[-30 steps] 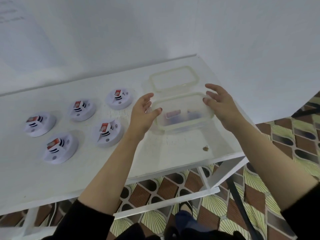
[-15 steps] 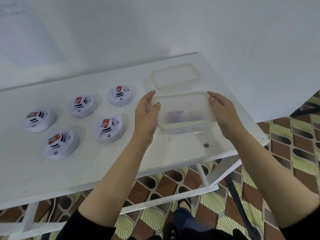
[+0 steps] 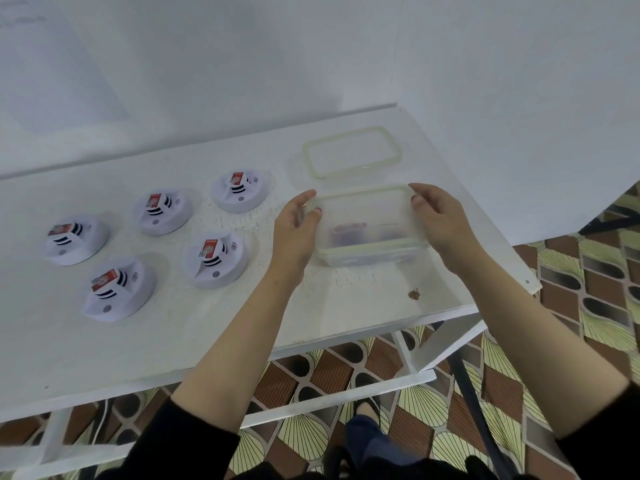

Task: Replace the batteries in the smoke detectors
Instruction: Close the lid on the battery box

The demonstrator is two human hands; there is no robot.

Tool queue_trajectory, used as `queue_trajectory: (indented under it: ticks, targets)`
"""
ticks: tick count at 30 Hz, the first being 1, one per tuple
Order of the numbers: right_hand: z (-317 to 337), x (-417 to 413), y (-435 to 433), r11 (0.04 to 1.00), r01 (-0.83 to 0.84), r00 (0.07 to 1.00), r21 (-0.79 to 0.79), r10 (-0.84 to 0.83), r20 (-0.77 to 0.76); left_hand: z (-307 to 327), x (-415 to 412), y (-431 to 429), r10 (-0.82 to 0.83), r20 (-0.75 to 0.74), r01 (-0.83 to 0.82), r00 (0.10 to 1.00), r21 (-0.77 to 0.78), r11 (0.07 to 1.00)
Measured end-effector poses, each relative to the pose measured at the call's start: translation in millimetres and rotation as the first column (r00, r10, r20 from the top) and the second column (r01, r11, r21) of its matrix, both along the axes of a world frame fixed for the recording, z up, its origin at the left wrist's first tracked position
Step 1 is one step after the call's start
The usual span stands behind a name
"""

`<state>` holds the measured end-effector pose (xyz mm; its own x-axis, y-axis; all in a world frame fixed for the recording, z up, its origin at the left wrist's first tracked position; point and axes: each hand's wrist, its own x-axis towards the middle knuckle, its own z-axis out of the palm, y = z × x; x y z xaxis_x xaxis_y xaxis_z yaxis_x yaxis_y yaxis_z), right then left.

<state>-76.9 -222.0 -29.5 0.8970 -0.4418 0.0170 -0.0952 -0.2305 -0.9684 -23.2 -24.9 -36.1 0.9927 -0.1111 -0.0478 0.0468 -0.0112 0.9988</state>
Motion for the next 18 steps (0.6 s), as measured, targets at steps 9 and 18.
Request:
queue_trajectory:
  ticks: [9, 18]
  targets:
    - [-8.0, -9.0, 4.7, 0.995, 0.023, 0.998, 0.097, -0.028, 0.056, -4.0, 0.7, 0.9, -0.027, -0.018, 0.026, 0.999, -0.074, 0.997]
    - [-7.5, -8.1, 1.0, 1.000, 0.003, 0.999, 0.022, -0.004, 0.053, -7.1, 1.2, -0.5, -0.040, 0.034, 0.040, 0.999, -0.012, 0.999]
